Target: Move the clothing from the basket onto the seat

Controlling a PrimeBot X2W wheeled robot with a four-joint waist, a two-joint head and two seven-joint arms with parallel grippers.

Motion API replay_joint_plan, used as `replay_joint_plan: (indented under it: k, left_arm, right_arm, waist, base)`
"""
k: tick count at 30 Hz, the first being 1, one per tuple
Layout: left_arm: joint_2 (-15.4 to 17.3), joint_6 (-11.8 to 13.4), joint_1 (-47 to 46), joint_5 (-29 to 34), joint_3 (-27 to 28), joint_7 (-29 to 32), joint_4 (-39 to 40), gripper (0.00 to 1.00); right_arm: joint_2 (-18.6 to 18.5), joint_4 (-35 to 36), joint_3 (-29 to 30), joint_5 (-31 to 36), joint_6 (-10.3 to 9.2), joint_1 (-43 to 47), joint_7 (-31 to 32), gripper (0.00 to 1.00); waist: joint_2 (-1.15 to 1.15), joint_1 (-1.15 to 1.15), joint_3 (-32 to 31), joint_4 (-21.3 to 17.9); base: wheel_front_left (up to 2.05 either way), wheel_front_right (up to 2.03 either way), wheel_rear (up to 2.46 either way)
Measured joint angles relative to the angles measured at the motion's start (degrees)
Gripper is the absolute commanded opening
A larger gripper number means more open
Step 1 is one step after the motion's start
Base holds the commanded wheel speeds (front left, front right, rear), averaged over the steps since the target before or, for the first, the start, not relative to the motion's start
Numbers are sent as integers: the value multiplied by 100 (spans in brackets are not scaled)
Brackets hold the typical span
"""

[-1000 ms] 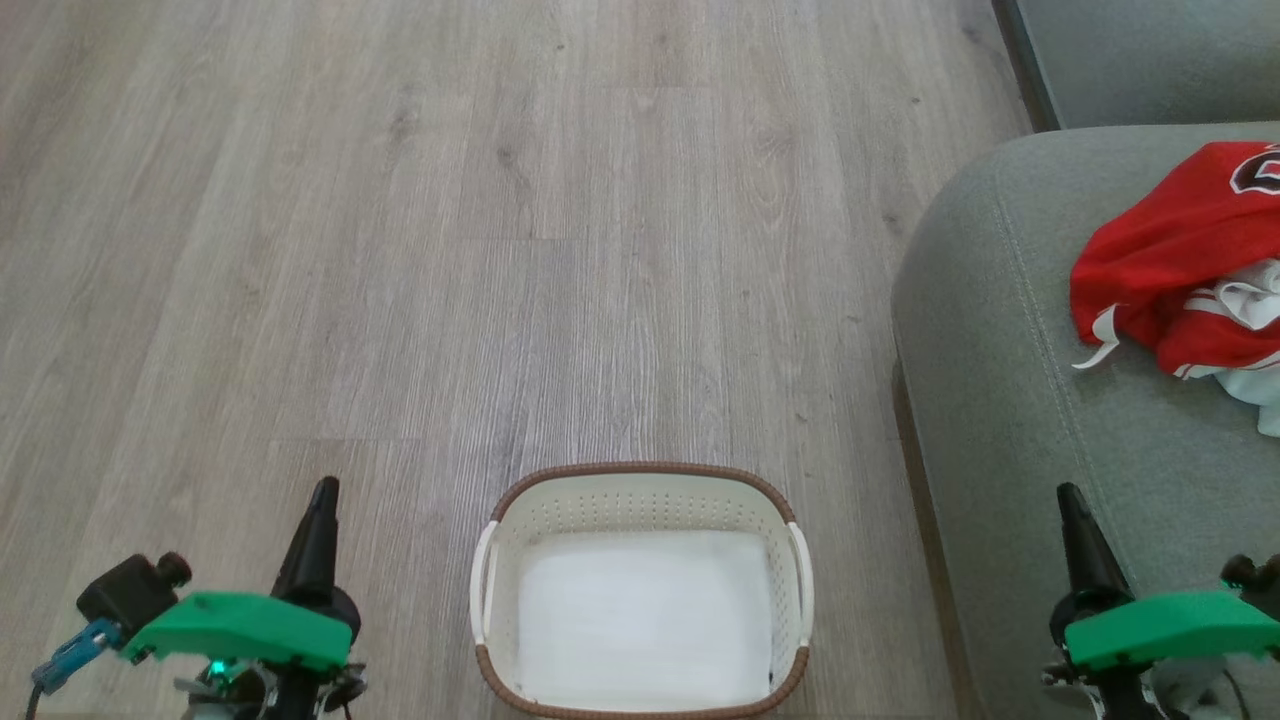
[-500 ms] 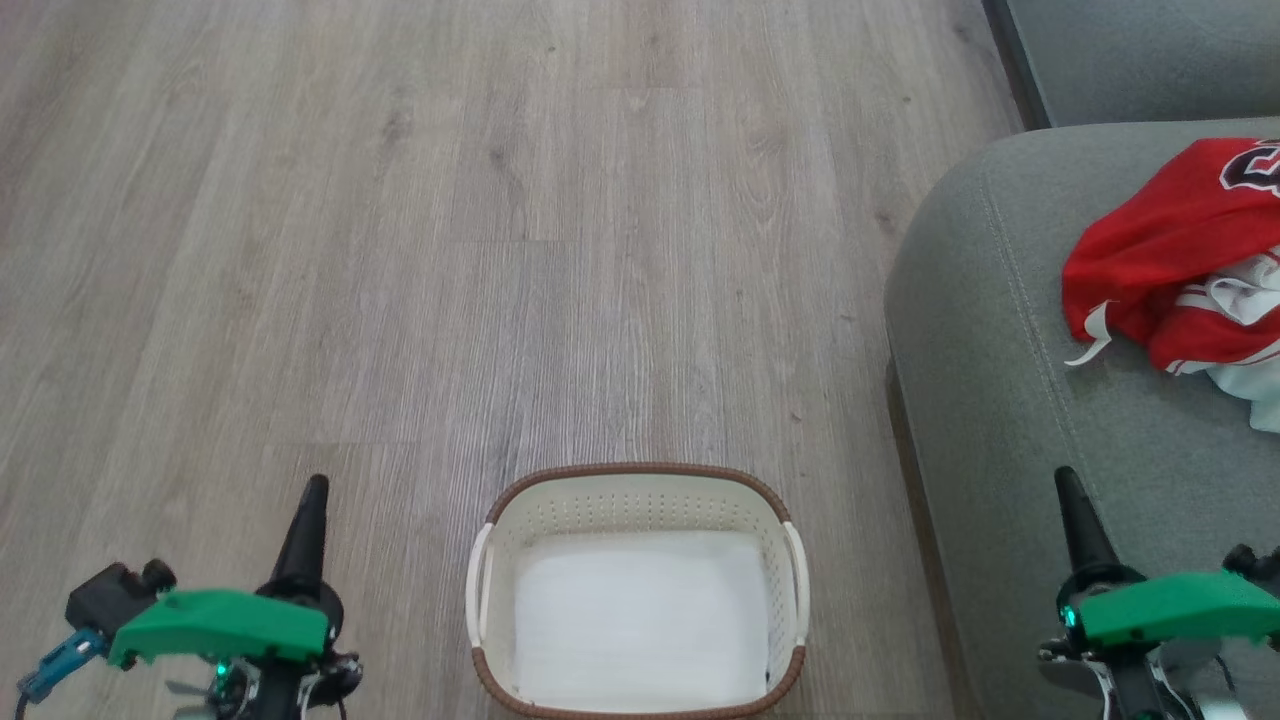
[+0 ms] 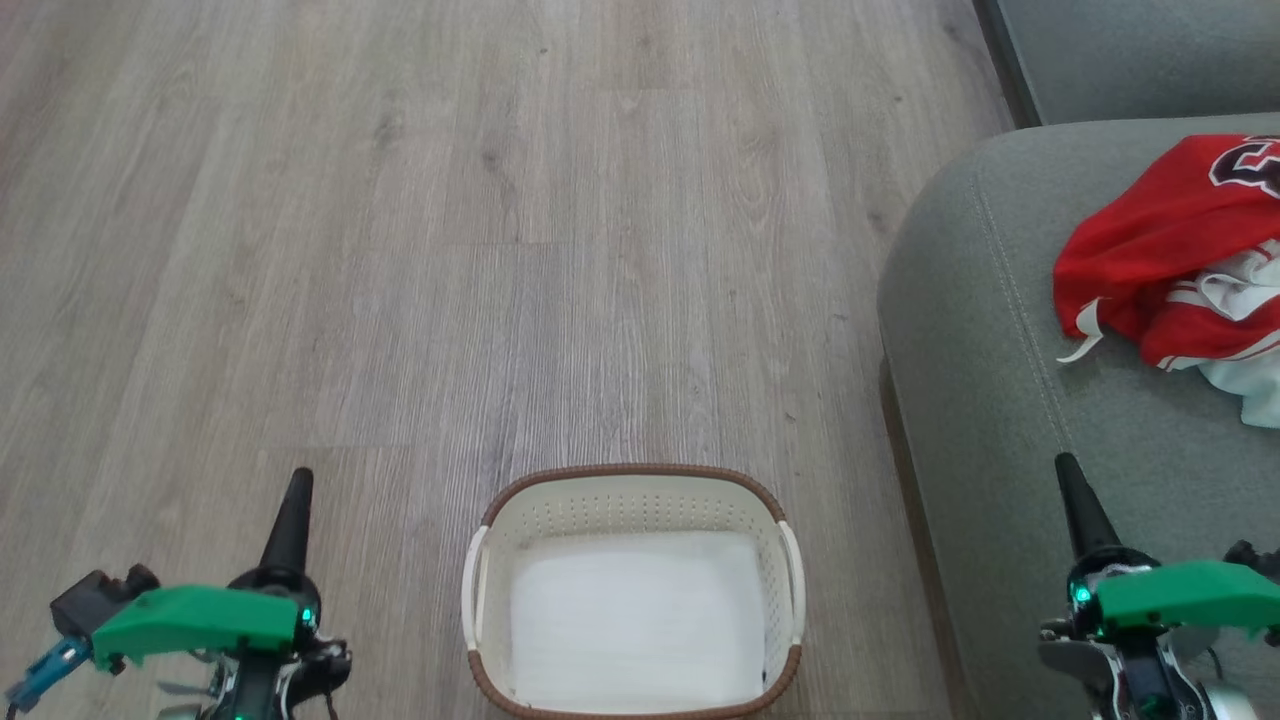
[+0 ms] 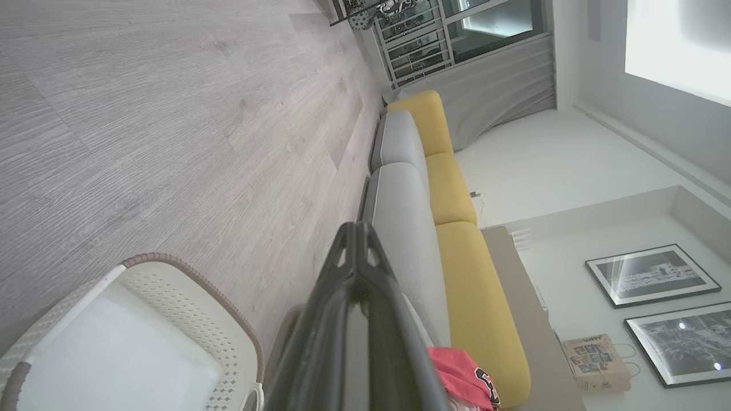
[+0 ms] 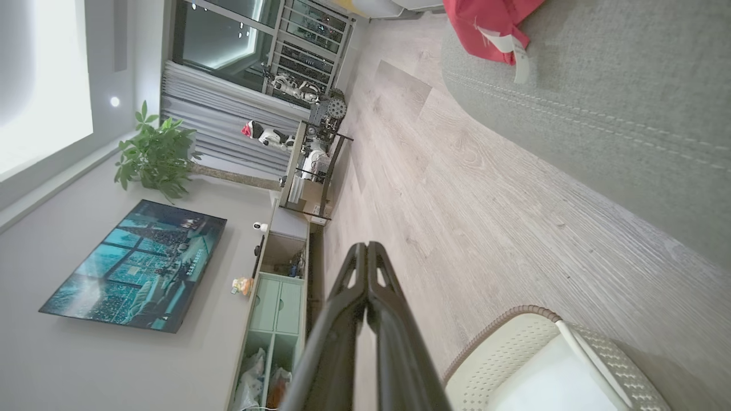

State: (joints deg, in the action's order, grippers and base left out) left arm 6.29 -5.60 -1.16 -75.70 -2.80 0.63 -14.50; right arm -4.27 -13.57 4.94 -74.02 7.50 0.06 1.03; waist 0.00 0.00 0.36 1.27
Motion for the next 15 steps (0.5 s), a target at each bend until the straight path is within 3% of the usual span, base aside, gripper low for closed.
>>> replay_joint_plan:
  k: [15]
  left_arm:
    - [-165, -94, -114, -789, 333, 241, -53, 0]
  right_arm:
    - [37, -118, 67, -884, 0, -82, 211, 0]
  waist:
    - [0, 0, -9, -62]
  base:
    - [0, 0, 0]
